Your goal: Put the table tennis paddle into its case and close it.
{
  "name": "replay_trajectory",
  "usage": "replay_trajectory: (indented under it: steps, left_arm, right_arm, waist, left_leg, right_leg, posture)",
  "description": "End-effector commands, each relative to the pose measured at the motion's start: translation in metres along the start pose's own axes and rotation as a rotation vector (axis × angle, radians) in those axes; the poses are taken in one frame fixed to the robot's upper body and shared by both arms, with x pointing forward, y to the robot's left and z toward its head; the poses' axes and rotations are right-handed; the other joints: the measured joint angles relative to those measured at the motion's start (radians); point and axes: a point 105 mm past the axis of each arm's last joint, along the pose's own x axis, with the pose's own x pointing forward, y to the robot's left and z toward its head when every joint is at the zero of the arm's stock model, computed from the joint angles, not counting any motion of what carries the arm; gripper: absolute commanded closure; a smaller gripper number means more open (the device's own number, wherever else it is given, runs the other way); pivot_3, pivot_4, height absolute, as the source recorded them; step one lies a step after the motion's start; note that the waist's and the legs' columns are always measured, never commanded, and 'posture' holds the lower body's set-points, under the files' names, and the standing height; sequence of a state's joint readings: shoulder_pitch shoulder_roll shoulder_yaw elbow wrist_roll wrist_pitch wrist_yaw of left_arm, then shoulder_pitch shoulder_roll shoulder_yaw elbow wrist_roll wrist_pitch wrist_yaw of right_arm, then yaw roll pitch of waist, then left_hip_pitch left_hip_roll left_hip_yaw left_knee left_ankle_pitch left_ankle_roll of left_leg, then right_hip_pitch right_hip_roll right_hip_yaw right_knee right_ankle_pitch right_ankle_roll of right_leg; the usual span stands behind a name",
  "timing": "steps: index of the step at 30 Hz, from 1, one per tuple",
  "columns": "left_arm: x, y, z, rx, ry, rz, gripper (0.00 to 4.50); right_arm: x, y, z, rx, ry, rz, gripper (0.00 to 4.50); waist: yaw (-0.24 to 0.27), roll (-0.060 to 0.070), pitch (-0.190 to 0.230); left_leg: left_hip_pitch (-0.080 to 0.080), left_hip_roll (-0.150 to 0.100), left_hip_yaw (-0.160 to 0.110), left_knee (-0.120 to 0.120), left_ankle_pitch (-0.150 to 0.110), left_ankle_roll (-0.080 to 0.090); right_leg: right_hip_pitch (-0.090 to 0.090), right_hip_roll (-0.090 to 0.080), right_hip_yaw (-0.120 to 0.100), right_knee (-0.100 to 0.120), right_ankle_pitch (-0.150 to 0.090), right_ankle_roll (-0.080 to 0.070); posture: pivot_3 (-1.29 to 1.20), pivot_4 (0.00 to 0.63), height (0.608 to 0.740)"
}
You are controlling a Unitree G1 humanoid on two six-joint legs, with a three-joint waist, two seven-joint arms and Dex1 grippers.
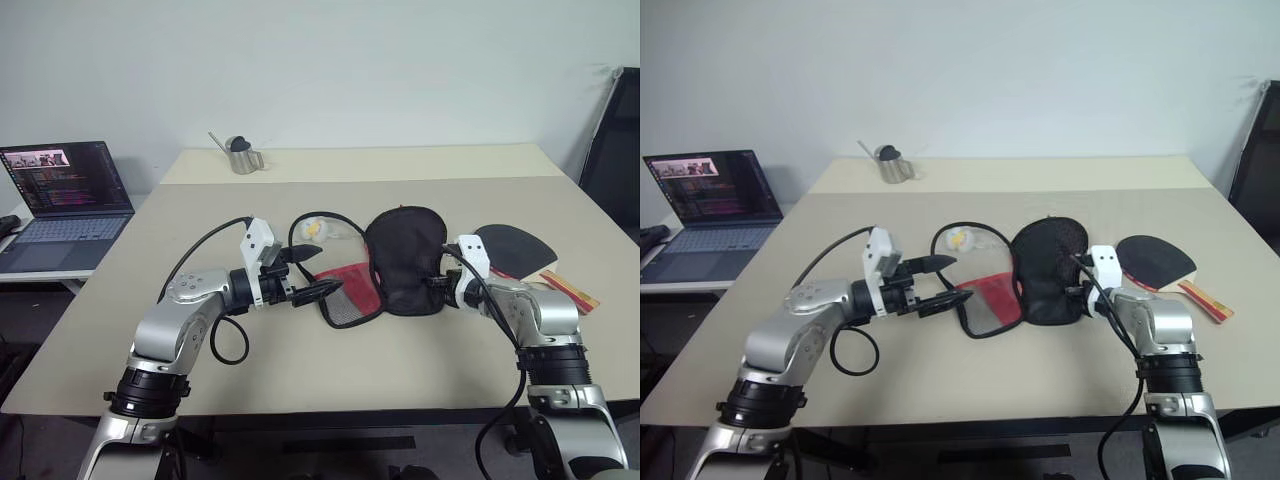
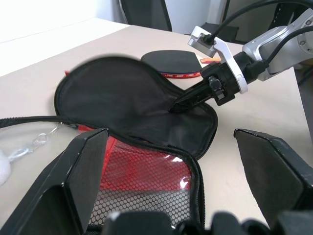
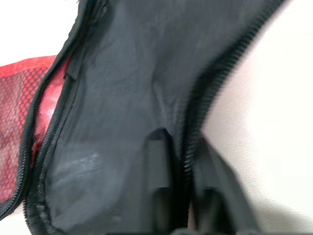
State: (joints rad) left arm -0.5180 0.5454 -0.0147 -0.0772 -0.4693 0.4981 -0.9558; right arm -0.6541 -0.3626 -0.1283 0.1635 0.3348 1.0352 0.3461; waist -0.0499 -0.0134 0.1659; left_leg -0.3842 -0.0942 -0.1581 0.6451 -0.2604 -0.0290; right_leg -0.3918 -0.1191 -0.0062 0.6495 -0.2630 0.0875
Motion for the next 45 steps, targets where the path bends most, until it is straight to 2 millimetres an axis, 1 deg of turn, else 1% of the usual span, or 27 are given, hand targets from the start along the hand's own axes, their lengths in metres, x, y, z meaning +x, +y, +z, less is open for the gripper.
replay_trajectory:
  steps: [1, 2, 4, 6, 8, 10, 12, 14, 18, 20, 21, 24, 27, 30, 32, 35, 37, 39, 41, 45]
  left_arm:
    - [0.001, -0.001, 0.013, 0.043, -0.032, -0.011, 0.0]
    - [0.002, -0.001, 0.013, 0.043, -0.033, -0.009, 0.0]
    - [0.002, -0.002, 0.012, 0.042, -0.035, -0.007, 0.0]
    - [0.003, -0.002, 0.012, 0.041, -0.037, -0.005, 0.0]
    - [0.003, -0.002, 0.012, 0.04, -0.039, -0.004, 0.0]
    - [0.003, -0.002, 0.012, 0.04, -0.041, -0.003, 0.0]
    - [0.003, -0.003, 0.013, 0.038, -0.043, -0.003, 0.0]
    - [0.004, -0.005, 0.014, 0.034, -0.049, -0.008, 0.0]
    - [0.012, -0.01, 0.017, 0.037, -0.059, -0.028, 0.0]
    - [0.019, -0.015, 0.021, 0.043, -0.073, -0.053, 0.0]
    - [0.024, -0.018, 0.024, 0.045, -0.083, -0.07, 0.0]
    - [0.04, -0.029, 0.027, 0.046, -0.095, -0.127, 0.0]
    - [0.057, -0.041, 0.027, 0.067, -0.093, -0.188, 0.0]
    - [0.068, -0.05, 0.03, 0.085, -0.103, -0.247, 0.0]
    - [0.073, -0.053, 0.031, 0.094, -0.107, -0.263, 0.0]
    - [0.079, -0.055, 0.034, 0.108, -0.113, -0.285, 0.0]
    - [0.081, -0.057, 0.034, 0.115, -0.116, -0.296, 0.0]
    - [0.082, -0.057, 0.035, 0.12, -0.116, -0.301, 0.0]
    - [0.082, -0.056, 0.035, 0.123, -0.115, -0.301, 0.0]
    - [0.08, -0.055, 0.034, 0.125, -0.115, -0.297, 0.0]
  right_arm:
    - [-0.005, -0.002, 0.018, -0.007, -0.063, -0.016, 2.55]
    - [-0.006, -0.005, 0.019, -0.011, -0.069, -0.025, 2.14]
    - [-0.011, -0.01, 0.026, -0.032, -0.089, -0.045, 1.49]
    - [-0.019, -0.016, 0.034, -0.073, -0.115, -0.064, 0.79]
    - [-0.029, -0.018, 0.043, -0.11, -0.159, -0.04, 0.1]
    - [-0.042, -0.018, 0.053, -0.178, -0.218, -0.002, 0.1]
    - [-0.053, -0.019, 0.058, -0.237, -0.262, 0.026, 0.1]
    - [-0.063, -0.027, 0.06, -0.257, -0.279, 0.032, 0.1]
    - [-0.078, -0.054, 0.062, -0.317, -0.267, -0.044, 0.04]
    - [-0.084, -0.079, 0.062, -0.365, -0.252, -0.149, 0.04]
    - [-0.088, -0.09, 0.06, -0.378, -0.236, -0.18, 0.04]
    - [-0.096, -0.109, 0.054, -0.401, -0.211, -0.202, 0.04]
    - [-0.104, -0.124, 0.048, -0.406, -0.198, -0.218, 0.04]
    - [-0.11, -0.136, 0.04, -0.452, -0.168, -0.227, 0.04]
    - [-0.113, -0.142, 0.034, -0.469, -0.133, -0.228, 0.04]
    - [-0.121, -0.162, 0.026, -0.382, -0.072, -0.26, 0.04]
    - [-0.126, -0.175, 0.024, -0.359, -0.042, -0.305, 0.04]
    - [-0.131, -0.187, 0.016, -0.31, 0.012, -0.334, 0.04]
    - [-0.133, -0.192, 0.009, -0.266, 0.052, -0.334, 0.04]
    - [-0.132, -0.197, 0.001, -0.24, 0.101, -0.321, 0.04]
  waist:
    - [0.0, 0.0, 0.0]
    - [0.0, 0.0, 0.0]
    - [0.0, 0.0, 0.0]
    - [0.003, 0.0, 0.0]
    - [0.005, 0.0, 0.0]
    - [0.005, 0.0, 0.0]
    - [0.007, 0.0, 0.0]
    - [0.008, 0.0, 0.0]
    - [0.011, 0.0, 0.0]
    - [0.016, 0.0, 0.0]
    - [0.018, 0.0, 0.0]
    - [0.021, -0.001, 0.0]
    - [0.021, -0.001, 0.0]
    - [0.018, 0.0, 0.0]
    - [0.017, 0.0, 0.0]
    - [0.016, 0.0, 0.0]
    - [0.017, 0.0, 0.0]
    - [0.017, 0.0, 0.0]
    - [0.017, 0.0, 0.0]
    - [0.017, 0.0, 0.0]
  left_leg:
    - [0.0, 0.0, 0.0, 0.0, 0.0, 0.0]
    - [0.0, 0.0, 0.0, 0.0, 0.0, 0.0]
    - [0.0, 0.0, 0.0, 0.0, 0.0, 0.0]
    - [0.0, 0.0, 0.0, 0.0, 0.0, 0.0]
    - [0.0, 0.0, 0.0, 0.0, 0.0, 0.0]
    - [0.0, 0.0, 0.0, 0.0, 0.0, 0.0]
    - [0.0, 0.0, 0.0, 0.0, 0.0, 0.0]
    - [0.0, 0.0, 0.0, 0.0, 0.0, 0.0]
    - [0.0, 0.0, 0.0, 0.0, 0.0, 0.001]
    - [0.0, 0.0, 0.0, 0.0, 0.0, 0.001]
    - [0.0, 0.0, 0.0, 0.0, 0.0, 0.001]
    - [0.0, 0.0, 0.002, 0.0, 0.0, 0.001]
    - [0.0, 0.0, 0.005, 0.0, 0.0, 0.0]
    - [0.0, 0.0, 0.007, 0.0, 0.0, 0.0]
    - [0.0, 0.001, 0.008, 0.0, 0.0, 0.0]
    - [0.001, 0.001, 0.01, 0.0, 0.0, 0.0]
    - [0.001, 0.001, 0.01, 0.001, 0.0, 0.001]
    - [0.002, 0.001, 0.01, 0.001, 0.0, 0.001]
    - [0.002, 0.001, 0.011, 0.0, 0.0, 0.001]
    - [0.001, 0.001, 0.012, 0.0, 0.0, 0.001]
  right_leg:
    - [0.0, 0.0, 0.0, 0.0, 0.0, 0.0]
    - [0.0, 0.0, 0.0, 0.0, 0.0, 0.0]
    - [0.0, 0.0, 0.0, 0.0, 0.0, 0.0]
    - [0.0, 0.0, 0.0, 0.0, 0.0, 0.0]
    - [0.0, 0.0, 0.0, 0.0, 0.0, 0.0]
    - [0.0, 0.0, 0.0, -0.001, 0.0, 0.0]
    - [0.001, 0.0, 0.0, -0.001, 0.0, 0.0]
    - [0.001, 0.0, -0.001, -0.002, 0.0, 0.0]
    - [0.002, 0.0, -0.001, -0.002, 0.0, 0.0]
    - [0.002, 0.0, -0.001, -0.002, 0.0, 0.0]
    - [0.002, 0.0, -0.001, -0.002, 0.0, 0.0]
    - [0.003, 0.0, -0.001, -0.002, 0.0, 0.0]
    - [0.003, 0.0, -0.001, -0.003, 0.0, 0.0]
    - [0.003, -0.001, -0.001, -0.003, 0.0, 0.0]
    - [0.003, 0.0, -0.001, -0.003, 0.0, 0.0]
    - [0.003, 0.0, 0.0, -0.002, 0.0, 0.0]
    - [0.004, 0.0, 0.0, -0.002, 0.0, 0.0]
    - [0.004, 0.0, 0.0, -0.002, 0.0, 0.0]
    - [0.004, 0.0, 0.0, -0.003, 0.0, 0.0]
    - [0.004, 0.0, 0.001, -0.003, 0.0, 0.0]
  posture:
    - [0.0, 0.15, 0.74]
    - [0.0, 0.15, 0.74]
    - [0.0, 0.15, 0.74]
    - [0.0, 0.15, 0.74]
    - [0.0, 0.15, 0.74]
    - [0.0, 0.15, 0.74]
    - [0.0, 0.15, 0.74]
    - [0.0, 0.15, 0.74]
    - [0.0, 0.15, 0.74]
    - [0.0, 0.15, 0.74]
    - [0.0, 0.15, 0.74]
    - [0.0, 0.15, 0.74]
    - [0.0, 0.15, 0.74]
    - [0.0, 0.15, 0.74]
    - [0.0, 0.15, 0.74]
    - [0.0, 0.15, 0.74]
    - [0.0, 0.15, 0.74]
    - [0.0, 0.15, 0.74]
    - [0.0, 0.15, 0.74]
    - [0.0, 0.15, 0.74]
